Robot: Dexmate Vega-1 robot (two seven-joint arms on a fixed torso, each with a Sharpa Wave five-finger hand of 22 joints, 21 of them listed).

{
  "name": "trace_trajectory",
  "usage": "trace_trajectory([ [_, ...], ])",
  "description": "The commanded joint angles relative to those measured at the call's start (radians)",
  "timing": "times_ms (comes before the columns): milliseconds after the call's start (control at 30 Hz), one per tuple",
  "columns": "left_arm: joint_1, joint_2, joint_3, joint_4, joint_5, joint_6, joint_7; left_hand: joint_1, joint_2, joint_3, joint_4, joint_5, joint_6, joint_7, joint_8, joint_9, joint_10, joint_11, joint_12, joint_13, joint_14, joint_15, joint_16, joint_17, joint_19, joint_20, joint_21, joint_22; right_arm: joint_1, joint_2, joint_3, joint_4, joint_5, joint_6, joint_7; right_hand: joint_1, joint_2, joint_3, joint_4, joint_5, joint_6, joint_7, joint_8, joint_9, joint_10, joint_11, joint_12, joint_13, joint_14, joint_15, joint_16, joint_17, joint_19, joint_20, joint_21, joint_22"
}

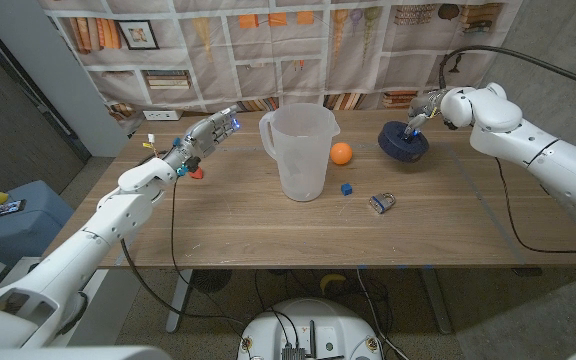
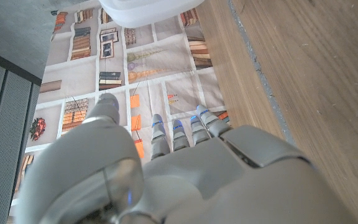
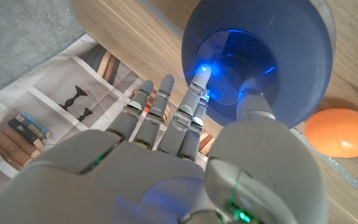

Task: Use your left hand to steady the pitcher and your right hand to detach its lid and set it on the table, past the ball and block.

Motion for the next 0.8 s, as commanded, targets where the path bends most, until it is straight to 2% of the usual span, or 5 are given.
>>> trace_trajectory([
  [33, 0.033, -0.023, -0.009, -0.019, -0.003, -0.009, 0.067, -0.02, 0.003, -0.001, 0.011, 0.005, 0.011, 0.006, -0.002, 0.002, 0.009, -0.006, 0.002, 0.002, 0.002, -0.005, 0.008, 0.004, 0.008, -0.005, 0.004, 0.001, 0.009, 0.029, -0.046, 0.042, -0.047, -0.011, 0.022, 0.054, 0.062, 0.003, -0.002, 0.007, 0.105, -0.103, 0.032, 0.034, -0.007, 0.001, -0.006, 0.003, 0.004, -0.141, -0.002, 0.005, 0.009, -0.002, 0.003, 0.003],
  [467, 0.068, -0.046, -0.016, -0.049, 0.025, -0.045, 0.155, -0.037, 0.015, 0.002, 0.017, 0.009, 0.018, 0.009, -0.003, 0.001, 0.021, -0.011, 0.004, 0.001, 0.012, -0.009, 0.007, 0.002, 0.017, -0.006, 0.005, 0.001, 0.011, 0.055, -0.073, 0.053, -0.083, -0.039, 0.04, 0.048, 0.061, 0.002, 0.001, 0.007, 0.105, -0.103, 0.034, 0.036, -0.007, 0.001, -0.006, 0.006, 0.005, -0.138, -0.005, 0.005, 0.011, -0.002, 0.003, 0.003],
  [800, 0.068, -0.054, -0.01, -0.045, 0.031, -0.049, 0.165, -0.046, 0.021, 0.004, 0.019, 0.011, 0.023, 0.012, -0.003, 0.001, 0.025, -0.016, 0.003, 0.001, 0.016, -0.014, 0.007, 0.001, 0.023, -0.01, 0.006, 0.001, 0.011, 0.074, -0.088, 0.068, -0.097, -0.054, 0.041, 0.048, 0.061, 0.002, 0.001, 0.008, 0.104, -0.102, 0.036, 0.037, -0.006, 0.001, -0.006, 0.008, 0.007, -0.141, -0.006, 0.005, 0.013, -0.002, 0.003, 0.003],
])
